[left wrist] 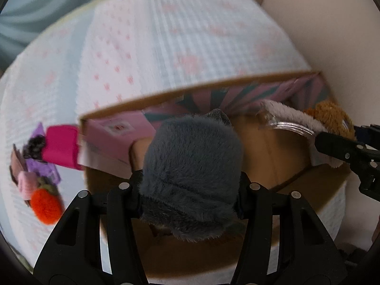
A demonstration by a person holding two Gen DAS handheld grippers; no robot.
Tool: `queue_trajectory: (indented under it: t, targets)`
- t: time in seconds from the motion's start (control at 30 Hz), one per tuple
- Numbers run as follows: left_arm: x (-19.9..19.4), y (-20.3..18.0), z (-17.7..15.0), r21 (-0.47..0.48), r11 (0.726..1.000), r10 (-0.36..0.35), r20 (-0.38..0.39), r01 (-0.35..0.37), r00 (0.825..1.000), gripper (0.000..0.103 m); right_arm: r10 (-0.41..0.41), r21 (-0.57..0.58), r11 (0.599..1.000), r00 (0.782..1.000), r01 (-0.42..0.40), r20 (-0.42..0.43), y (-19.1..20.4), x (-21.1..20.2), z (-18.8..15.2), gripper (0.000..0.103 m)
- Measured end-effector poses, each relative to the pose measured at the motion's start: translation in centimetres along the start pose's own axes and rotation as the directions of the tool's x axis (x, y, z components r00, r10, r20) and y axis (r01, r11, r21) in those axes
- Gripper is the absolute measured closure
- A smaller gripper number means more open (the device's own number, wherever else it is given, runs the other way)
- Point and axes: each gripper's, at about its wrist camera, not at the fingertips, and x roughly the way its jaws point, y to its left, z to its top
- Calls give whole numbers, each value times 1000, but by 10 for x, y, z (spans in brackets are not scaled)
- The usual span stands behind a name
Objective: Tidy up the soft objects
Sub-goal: 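Carry the grey sock and brown plush into the cardboard box with both tools, then open both tools to release the items and lift away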
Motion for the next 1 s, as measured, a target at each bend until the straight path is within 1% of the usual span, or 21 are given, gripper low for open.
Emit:
queue_trajectory:
  t: [0.1,0.2,0.23,0.27,0.3,0.33,0.37,0.4,0.43,0.53,0.67,0.87,1.0]
  targets:
    - [12,-1,-2,3,1000,2,-39,-1,999,53,6,13,1000,999,-5,-52,1,22,5,63]
    - [16,1,-2,2,1000,-12,-48,12,999,53,28,8,1000,996,-28,-85,3,35,7,62]
    - [13,2,-1,2,1000,-27,-34,27,999,38,34,1,999,995,-34,-95,4,38,8,59]
    - [11,3,1,5,999,-35,-17,35,999,16,34,-12,999,993,-36,-110,5,42,9,57]
    - [7,4,3,6,1000,-4,1,4,1000,13,20,-31,999,993,-24,-117,7,45,10,52]
    - [8,5,6,9,1000,25,7,-25,1000,8,5,-47,999,994,-11,-113,9,48,10,42]
    - [7,8,8,12,999,31,3,-31,1000,3,-1,-55,998,996,-4,-93,7,47,10,33]
    - [8,10,9,11,1000,26,-3,-26,1000,1,11,-56,998,996,-16,-84,5,45,9,9]
    - [8,14,10,6,1000,24,-5,-24,1000,1,25,-59,998,996,-30,-85,2,44,8,0]
    - [8,18,7,8,1000,26,-22,-26,999,1,29,-53,998,994,-35,-108,-5,45,6,0]
    - [5,18,-2,7,1000,28,-34,-28,999,1,46,-12,999,995,-48,-92,-9,41,2,0]
    - [-4,19,-6,-8,1000,29,-26,-29,999,1,42,-42,998,997,-45,-70,-1,34,-3,0]
    - [-20,20,-10,-5,999,33,-5,-34,999,1,41,-41,998,998,-43,-54,1,21,-9,0]
